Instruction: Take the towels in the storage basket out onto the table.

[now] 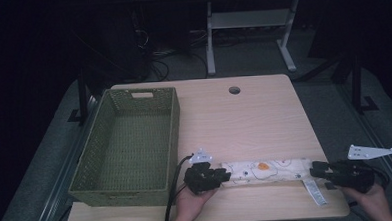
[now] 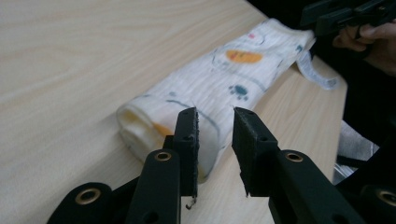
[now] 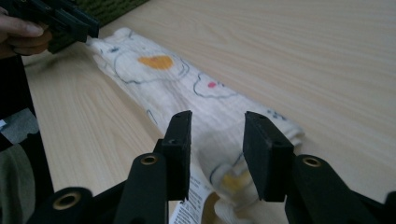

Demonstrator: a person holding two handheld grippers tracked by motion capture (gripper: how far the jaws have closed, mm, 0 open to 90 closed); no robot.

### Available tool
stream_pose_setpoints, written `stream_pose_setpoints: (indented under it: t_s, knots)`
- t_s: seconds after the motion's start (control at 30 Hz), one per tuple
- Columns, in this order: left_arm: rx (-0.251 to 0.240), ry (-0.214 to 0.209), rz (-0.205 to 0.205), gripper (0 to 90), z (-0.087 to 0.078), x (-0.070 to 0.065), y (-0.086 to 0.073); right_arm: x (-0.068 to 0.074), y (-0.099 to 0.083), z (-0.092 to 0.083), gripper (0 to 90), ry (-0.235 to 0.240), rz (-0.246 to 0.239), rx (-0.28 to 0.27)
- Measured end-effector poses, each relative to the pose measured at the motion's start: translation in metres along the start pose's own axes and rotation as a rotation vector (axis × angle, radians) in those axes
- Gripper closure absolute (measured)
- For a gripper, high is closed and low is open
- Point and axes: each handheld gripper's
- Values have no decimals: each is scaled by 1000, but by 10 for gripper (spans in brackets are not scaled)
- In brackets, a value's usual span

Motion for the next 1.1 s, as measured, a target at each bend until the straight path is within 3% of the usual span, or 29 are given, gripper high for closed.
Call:
stream_pose_setpoints:
  t_s: [0.1,0.2,0.37,0.57,0.73,1.1]
  knots:
    - [-20,-4,6,718,-2,-1,7,3,8,-3,631,-4,-17,-13]
    - [-34,-11,10,768,1,-2,14,5,17,1,711,-14,-25,-14]
    - [13,0,-1,824,17,-3,18,7,18,17,804,-23,-45,49]
    - [101,13,-3,823,33,-2,9,6,3,26,807,-31,-39,86]
    - [136,28,-3,812,36,1,4,1,-7,27,816,-52,-21,104]
    - [134,23,-3,790,36,0,0,-1,-10,29,814,-67,-25,105]
Point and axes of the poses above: each handheld gripper's, and its own axes: z roughly forward along the jaws, y roughly out of its top, x roughly to its left, and after that the axes turned 7 degrees about x, right-handed
